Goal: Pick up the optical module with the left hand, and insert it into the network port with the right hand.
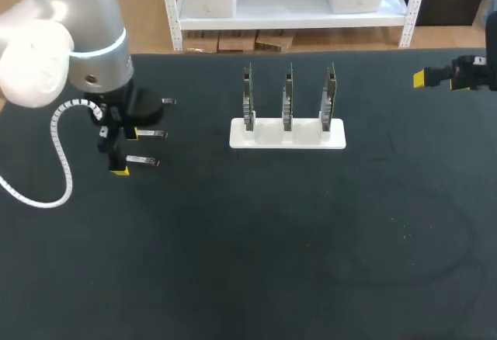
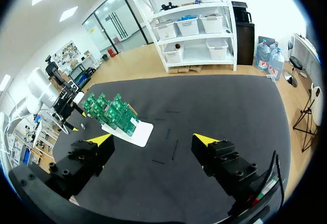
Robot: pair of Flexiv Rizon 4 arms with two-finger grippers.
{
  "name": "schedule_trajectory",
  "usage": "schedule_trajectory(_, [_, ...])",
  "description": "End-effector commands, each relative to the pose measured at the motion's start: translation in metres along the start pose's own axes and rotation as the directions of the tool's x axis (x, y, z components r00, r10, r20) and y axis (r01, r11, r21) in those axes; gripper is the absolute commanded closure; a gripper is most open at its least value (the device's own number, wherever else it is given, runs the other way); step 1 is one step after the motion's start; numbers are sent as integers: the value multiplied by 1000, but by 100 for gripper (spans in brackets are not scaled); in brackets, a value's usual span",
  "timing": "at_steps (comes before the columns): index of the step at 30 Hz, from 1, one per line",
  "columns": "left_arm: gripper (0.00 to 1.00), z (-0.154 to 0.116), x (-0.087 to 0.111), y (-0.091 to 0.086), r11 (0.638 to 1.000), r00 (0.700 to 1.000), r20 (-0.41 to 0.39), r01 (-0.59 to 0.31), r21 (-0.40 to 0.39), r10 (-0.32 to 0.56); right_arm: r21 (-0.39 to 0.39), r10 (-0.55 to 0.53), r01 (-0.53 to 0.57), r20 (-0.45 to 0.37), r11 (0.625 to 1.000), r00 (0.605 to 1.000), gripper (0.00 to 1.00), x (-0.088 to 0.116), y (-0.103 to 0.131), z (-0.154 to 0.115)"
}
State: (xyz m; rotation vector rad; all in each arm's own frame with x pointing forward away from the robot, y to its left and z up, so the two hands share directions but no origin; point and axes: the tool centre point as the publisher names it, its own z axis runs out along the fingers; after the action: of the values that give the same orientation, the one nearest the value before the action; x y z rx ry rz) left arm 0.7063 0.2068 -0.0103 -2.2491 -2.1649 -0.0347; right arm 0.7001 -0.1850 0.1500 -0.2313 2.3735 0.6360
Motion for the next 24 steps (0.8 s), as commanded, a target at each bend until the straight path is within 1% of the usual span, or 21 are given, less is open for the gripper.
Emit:
schedule_trajectory(1, [0,3,-5,8,1000,1000,-21,-12,10,12,0,0,0,0,1000,1000,0,0,0,0])
schedule_trajectory(6, [0,5,-8,14,1000,999,-42,-28,11,29,0,0,0,0,1000,1000,0,0,0,0])
schedule_trajectory(12, [0,8,-5,18,1000,999,-49,-19,25,20,0,0,0,0,1000,1000,0,0,0,0])
schedule_trajectory(19, [0,11,-1,15,999,998,-54,-6,47,8,0,0,0,0,1000,1000,0,0,0,0])
schedule_trajectory(24, [0,4,0,9,999,999,-43,2,35,-1,0,0,0,0,1000,1000,0,0,0,0])
